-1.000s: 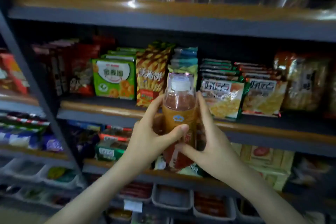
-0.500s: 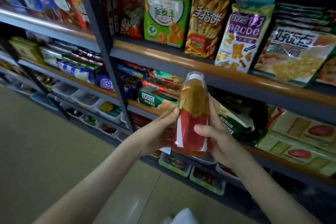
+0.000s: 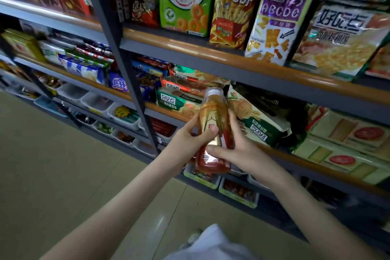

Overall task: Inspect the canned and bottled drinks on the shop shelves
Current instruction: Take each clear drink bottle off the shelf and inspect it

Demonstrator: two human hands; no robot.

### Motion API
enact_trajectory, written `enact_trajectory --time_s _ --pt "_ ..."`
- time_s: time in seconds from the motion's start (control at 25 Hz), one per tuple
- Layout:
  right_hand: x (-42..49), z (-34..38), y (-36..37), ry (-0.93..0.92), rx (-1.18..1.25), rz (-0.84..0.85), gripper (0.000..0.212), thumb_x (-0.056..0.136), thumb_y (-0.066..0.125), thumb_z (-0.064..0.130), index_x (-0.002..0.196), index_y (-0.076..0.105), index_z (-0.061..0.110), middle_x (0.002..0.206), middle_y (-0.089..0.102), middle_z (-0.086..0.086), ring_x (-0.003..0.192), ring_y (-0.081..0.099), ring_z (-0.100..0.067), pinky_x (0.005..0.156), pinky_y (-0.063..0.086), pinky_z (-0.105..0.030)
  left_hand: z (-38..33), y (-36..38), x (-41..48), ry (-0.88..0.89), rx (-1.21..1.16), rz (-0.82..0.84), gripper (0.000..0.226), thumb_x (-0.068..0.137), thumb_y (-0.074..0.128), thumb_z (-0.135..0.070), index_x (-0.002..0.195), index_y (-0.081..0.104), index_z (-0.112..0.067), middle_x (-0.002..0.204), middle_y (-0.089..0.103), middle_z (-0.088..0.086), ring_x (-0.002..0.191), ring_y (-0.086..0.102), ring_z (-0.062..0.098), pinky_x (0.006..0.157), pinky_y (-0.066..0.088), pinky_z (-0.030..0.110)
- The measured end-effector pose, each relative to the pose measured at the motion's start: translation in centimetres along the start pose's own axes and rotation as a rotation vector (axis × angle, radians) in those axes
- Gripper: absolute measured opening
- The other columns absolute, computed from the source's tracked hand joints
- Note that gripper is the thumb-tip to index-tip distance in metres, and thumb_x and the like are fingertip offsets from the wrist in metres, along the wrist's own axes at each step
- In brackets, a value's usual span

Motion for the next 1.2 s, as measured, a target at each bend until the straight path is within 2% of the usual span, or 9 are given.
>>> enact_trajectory --time_s 0.08,0.2,0.36,0.44,0.56,0.72,0.8,1.0,1.2 --pt "-0.2 -0.7 -0.7 0.021 0.159 -0.038 0.106 0.075 0.078 0.031 0.147 0.003 0.052 0.124 0.05 0.018 0.113 0.059 -0.01 0.093 0.053 -0.035 -0.1 0.2 0.0 -0.024 -0.01 0.055 0.061 0.085 0.069 -0.036 0.134 0.036 -0.051 0.105 0.073 0.001 0.089 0.073 0.022 0.074 0.06 0.04" --pt "-0.6 -1.8 -1.4 0.026 0.253 0.001 0.118 0.063 0.082 0.038 0.149 0.002 0.048 0.134 0.048 0.012 0.118 0.056 -0.008 0.098 0.049 -0.034 0.2 0.6 0.3 -0.091 -0.015 0.151 0.074 0.081 0.071 -0.036 0.139 0.029 -0.055 0.112 0.07 0.002 0.094 0.072 0.024 0.075 0.059 0.042" --pt "-1.4 -3.0 0.1 -0.007 -0.007 0.263 0.135 0.054 0.088 0.048 0.14 -0.014 0.061 0.148 0.024 0.018 0.134 0.038 -0.006 0.109 0.04 -0.04 1.3 0.9 0.5 -0.178 -0.078 0.113 0.036 0.088 0.064 -0.038 0.122 0.052 -0.035 0.102 0.073 0.006 0.09 0.071 0.024 0.073 0.06 0.041" --pt "-1.5 -3.2 0.2 -0.066 -0.167 0.233 0.127 0.062 0.088 0.035 0.139 -0.01 0.064 0.155 0.011 0.014 0.14 0.03 -0.01 0.111 0.038 -0.042 2.0 0.5 0.4 -0.229 -0.101 0.087 0.029 0.089 0.06 -0.044 0.111 0.06 -0.025 0.093 0.074 0.006 0.083 0.072 0.021 0.069 0.061 0.036" --pt "-0.8 -2.6 -0.3 -0.154 -0.272 0.021 0.101 0.083 0.073 0.008 0.142 0.009 0.059 0.146 0.026 0.015 0.137 0.035 -0.012 0.104 0.046 -0.039 2.3 -0.3 0.5 -0.267 -0.096 0.051 0.033 0.087 0.061 -0.048 0.105 0.061 -0.02 0.084 0.075 0.005 0.077 0.073 0.02 0.07 0.061 0.036" --pt "0.2 -2.2 -0.2 -0.215 -0.24 -0.053 0.079 0.092 0.058 0.001 0.139 0.025 0.055 0.132 0.037 0.024 0.122 0.048 -0.003 0.093 0.054 -0.034 1.5 -1.2 0.3 -0.253 -0.058 0.053 0.048 0.086 0.062 -0.048 0.124 0.054 -0.02 0.091 0.075 0.007 0.076 0.074 0.019 0.065 0.06 0.033" --pt "0.7 -1.8 -0.2 -0.225 -0.153 -0.04 0.073 0.094 0.051 -0.005 0.135 0.033 0.054 0.131 0.042 0.024 0.115 0.053 0.004 0.088 0.055 -0.027 0.7 -1.7 0.4 -0.209 -0.031 0.048 0.062 0.085 0.064 -0.045 0.14 0.043 -0.028 0.103 0.07 0.008 0.084 0.072 0.021 0.069 0.06 0.035" --pt "1.3 2.3 -2.4 -0.195 0.257 -0.101 0.055 0.097 0.051 0.011 0.139 0.04 0.045 0.122 0.063 -0.008 0.105 0.067 -0.02 0.072 0.057 -0.029 -3.8 -2.2 -0.3 0.073 0.079 0.112 0.076 0.083 0.07 -0.026 0.145 0.031 -0.047 0.104 0.071 -0.006 0.089 0.073 0.02 0.071 0.06 0.035" --pt "0.4 10.7 -4.9 -0.499 0.09 -0.22 0.087 0.075 0.072 0.046 0.141 0.018 0.061 0.153 0.031 0.01 0.134 0.044 -0.021 0.093 0.053 -0.046 -12.2 -1.1 -2.2 0.478 0.269 0.2 0.085 0.078 0.071 -0.022 0.142 0.026 -0.054 0.119 0.067 0.001 0.1 0.07 0.022 0.083 0.058 0.04"
Point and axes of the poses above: each hand's wrist, its own x-axis towards the middle knuckle, its own y-axis out of the palm, z = x × y, the point moved 6 cm from there along x, towards the middle knuckle
